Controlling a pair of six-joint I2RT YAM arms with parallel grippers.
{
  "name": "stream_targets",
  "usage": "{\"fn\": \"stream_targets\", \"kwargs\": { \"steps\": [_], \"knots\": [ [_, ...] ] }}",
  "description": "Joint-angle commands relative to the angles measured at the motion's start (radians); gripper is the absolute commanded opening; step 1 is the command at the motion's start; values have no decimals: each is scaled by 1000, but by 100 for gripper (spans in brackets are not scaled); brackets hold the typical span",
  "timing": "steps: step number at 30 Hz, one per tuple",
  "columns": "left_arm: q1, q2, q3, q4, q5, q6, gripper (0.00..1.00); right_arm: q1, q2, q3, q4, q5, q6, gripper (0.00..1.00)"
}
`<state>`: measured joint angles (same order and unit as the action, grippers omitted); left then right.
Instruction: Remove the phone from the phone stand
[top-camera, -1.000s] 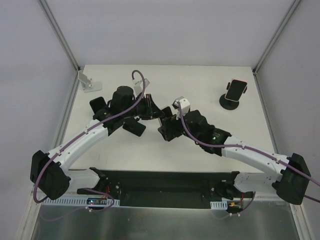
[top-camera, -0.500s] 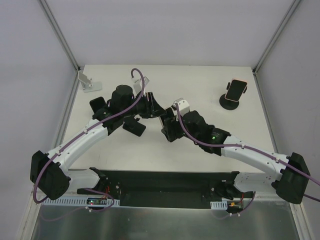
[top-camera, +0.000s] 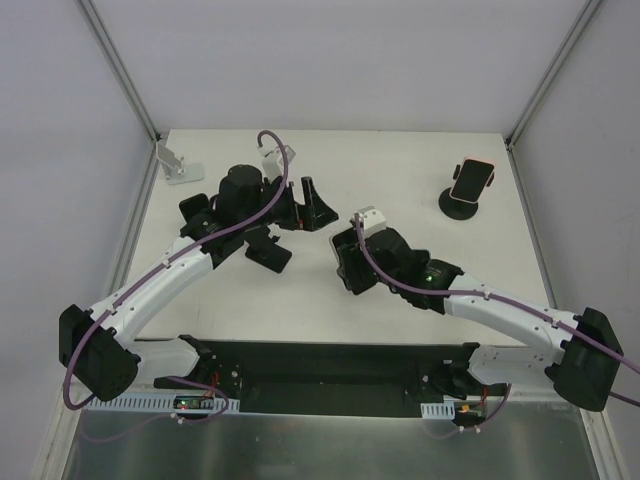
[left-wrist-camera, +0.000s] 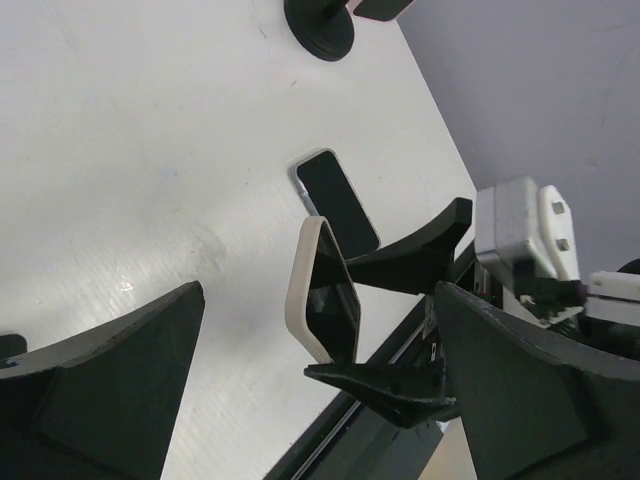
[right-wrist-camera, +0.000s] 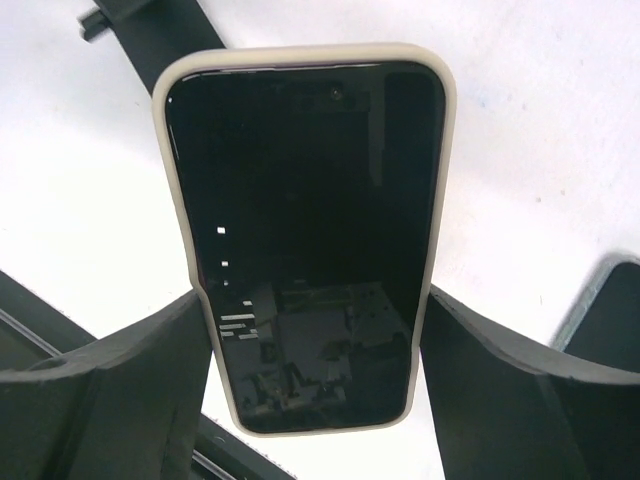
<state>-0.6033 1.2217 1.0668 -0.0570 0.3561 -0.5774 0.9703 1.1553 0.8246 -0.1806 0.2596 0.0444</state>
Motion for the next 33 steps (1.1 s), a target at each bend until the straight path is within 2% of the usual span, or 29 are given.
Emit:
{"fn": "stream_targets", "kwargs": {
  "steps": [1,10,16,22,33],
  "knots": [
    [-4,-57,59,-32,-78,96,99,-36,-28,-4,-19,4,67,2],
    [5,-151,74,-124,-247,214,99,-171,52,-31,-141,-100,149,3],
    [8,-188,65,-149,-302,246,99,-225,115,-34,-207,-73,155,6],
    [8,-183,61,-159,-284,232,99,-255,159,-82,-160,-28,164,6],
    [8,-160,73,-165,-258,220,99,-288,280,-58,-82,-13,176,13]
  ]
}}
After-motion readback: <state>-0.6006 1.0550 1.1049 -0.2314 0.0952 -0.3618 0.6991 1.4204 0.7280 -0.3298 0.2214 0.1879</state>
